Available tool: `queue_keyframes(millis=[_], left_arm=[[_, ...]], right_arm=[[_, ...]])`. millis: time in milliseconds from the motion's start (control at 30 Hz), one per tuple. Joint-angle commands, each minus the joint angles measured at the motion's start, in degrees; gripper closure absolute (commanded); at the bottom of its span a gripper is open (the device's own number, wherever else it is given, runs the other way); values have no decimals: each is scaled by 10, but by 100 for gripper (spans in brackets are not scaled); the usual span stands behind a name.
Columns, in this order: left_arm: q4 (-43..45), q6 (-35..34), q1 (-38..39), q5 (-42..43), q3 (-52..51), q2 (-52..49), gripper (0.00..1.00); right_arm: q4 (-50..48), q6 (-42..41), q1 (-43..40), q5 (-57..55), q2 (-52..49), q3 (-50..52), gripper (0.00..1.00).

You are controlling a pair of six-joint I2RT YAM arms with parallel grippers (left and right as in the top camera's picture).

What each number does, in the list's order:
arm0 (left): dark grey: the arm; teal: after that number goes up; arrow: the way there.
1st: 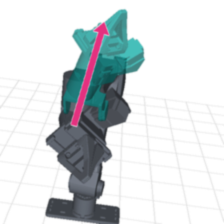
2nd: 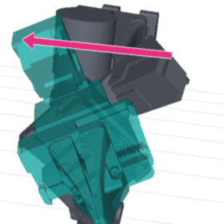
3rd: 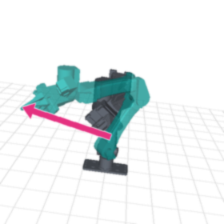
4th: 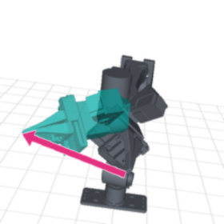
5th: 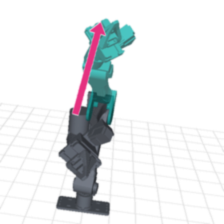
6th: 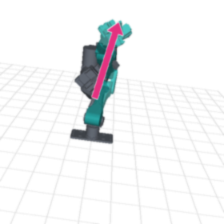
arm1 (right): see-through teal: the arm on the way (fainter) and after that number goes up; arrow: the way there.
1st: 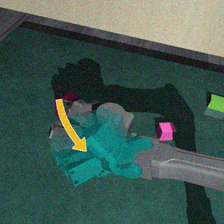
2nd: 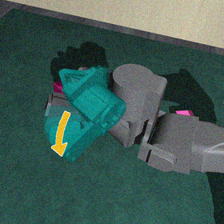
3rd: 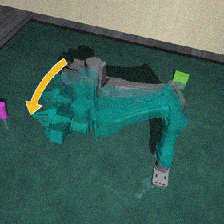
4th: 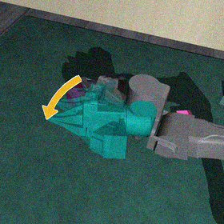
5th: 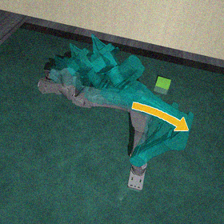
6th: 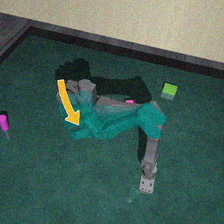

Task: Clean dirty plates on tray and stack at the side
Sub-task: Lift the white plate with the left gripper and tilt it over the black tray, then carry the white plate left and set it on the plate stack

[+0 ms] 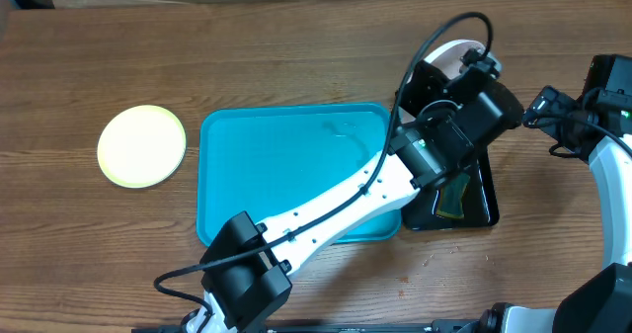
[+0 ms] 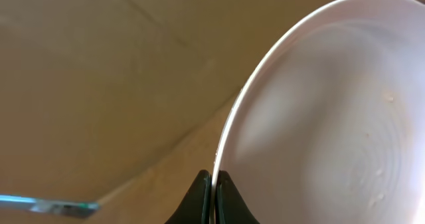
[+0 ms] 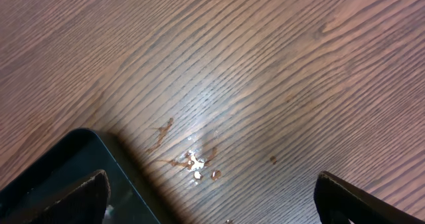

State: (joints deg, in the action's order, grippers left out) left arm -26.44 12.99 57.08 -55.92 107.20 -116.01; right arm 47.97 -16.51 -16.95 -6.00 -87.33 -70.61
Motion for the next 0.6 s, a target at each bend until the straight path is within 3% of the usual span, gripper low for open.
queue_keyframes(millis=[0,133,267,433,567], left_arm=[[7,35,-5,-30,14,-5,96],[-5,2,-12,-18,14,-5,96],[-53,-73,-27,69,14,-5,96],[-129,-213,-79,243,22,-2,96],[-208,-302,-176,442,56,-1,96]], right_arm=[[-3,-2,-2,-6,4,-3,0],[-3,-2,-2,-6,4,-2,0],[-3,-2,-2,-6,4,-2,0],[-3,-2,-2,-6,4,-3,0],[-3,-2,-2,-6,4,-2,0]])
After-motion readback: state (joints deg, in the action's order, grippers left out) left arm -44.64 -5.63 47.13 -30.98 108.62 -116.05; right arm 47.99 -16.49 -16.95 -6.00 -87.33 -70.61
